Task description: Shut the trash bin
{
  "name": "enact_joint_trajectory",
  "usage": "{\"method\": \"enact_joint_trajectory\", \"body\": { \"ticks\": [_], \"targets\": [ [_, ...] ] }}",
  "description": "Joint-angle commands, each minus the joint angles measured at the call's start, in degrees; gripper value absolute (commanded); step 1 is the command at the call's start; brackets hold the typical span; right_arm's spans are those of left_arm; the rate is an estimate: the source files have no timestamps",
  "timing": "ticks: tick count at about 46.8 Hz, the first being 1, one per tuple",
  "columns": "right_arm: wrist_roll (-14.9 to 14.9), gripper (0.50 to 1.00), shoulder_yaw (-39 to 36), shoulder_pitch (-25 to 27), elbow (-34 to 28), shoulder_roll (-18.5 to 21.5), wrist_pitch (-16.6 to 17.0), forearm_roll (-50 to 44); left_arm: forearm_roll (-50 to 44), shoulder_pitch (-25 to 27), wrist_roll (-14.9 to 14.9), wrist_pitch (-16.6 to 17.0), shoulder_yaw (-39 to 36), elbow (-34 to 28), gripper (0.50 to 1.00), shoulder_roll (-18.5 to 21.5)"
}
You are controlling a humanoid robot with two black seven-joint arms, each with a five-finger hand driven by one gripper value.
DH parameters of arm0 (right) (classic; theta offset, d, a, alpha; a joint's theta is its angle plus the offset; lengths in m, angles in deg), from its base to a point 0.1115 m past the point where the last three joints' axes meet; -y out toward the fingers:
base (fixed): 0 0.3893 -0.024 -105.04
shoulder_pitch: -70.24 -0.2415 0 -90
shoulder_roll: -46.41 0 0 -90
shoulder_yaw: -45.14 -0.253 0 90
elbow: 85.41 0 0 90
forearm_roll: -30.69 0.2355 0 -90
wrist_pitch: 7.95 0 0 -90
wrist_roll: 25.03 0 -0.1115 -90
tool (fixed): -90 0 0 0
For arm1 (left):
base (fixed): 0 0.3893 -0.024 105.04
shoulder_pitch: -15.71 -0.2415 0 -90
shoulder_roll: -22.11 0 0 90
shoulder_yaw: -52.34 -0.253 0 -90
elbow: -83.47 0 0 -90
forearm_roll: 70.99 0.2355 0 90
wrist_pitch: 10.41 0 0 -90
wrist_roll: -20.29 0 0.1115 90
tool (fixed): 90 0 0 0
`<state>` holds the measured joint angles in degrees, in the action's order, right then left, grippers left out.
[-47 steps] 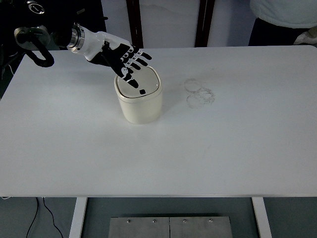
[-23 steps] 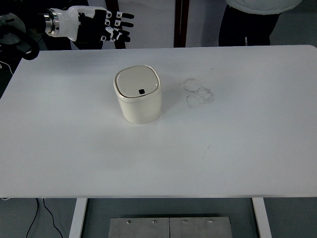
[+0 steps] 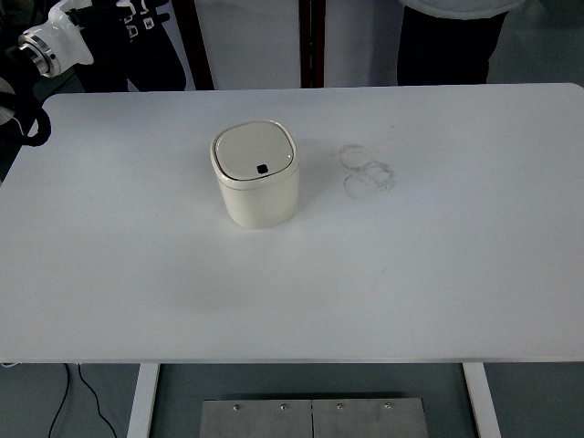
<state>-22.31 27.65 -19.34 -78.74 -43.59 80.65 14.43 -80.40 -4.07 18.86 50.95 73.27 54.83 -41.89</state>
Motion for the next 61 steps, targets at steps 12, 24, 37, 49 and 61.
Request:
{"method": "enact_joint_trajectory", "body": {
  "ticks": [12, 24, 37, 49, 61],
  "targets": [
    [0.0, 0.991, 0.0, 0.0, 0.0, 0.0, 0.0, 0.0, -9.0, -8.3, -0.5, 2.5, 8.2, 3.1, 1.000, -0.1],
    [0.0, 0.991, 0.0, 0.0, 0.0, 0.0, 0.0, 0.0, -9.4, -13.7, -0.5, 2.1, 16.6, 5.4, 1.000, -0.1],
    [0.0, 0.991, 0.0, 0.0, 0.0, 0.0, 0.0, 0.0, -9.8, -18.7, -0.8, 2.1, 23.3, 5.5, 1.000, -0.6],
    [0.0, 0.991, 0.0, 0.0, 0.0, 0.0, 0.0, 0.0, -13.8, -20.9, -1.7, 1.8, 25.5, 5.5, 1.000, -2.0],
    [0.0, 0.991, 0.0, -0.1, 0.0, 0.0, 0.0, 0.0, -13.4, -22.1, -4.4, 1.8, 25.5, 5.4, 1.000, -2.6]
  ]
}}
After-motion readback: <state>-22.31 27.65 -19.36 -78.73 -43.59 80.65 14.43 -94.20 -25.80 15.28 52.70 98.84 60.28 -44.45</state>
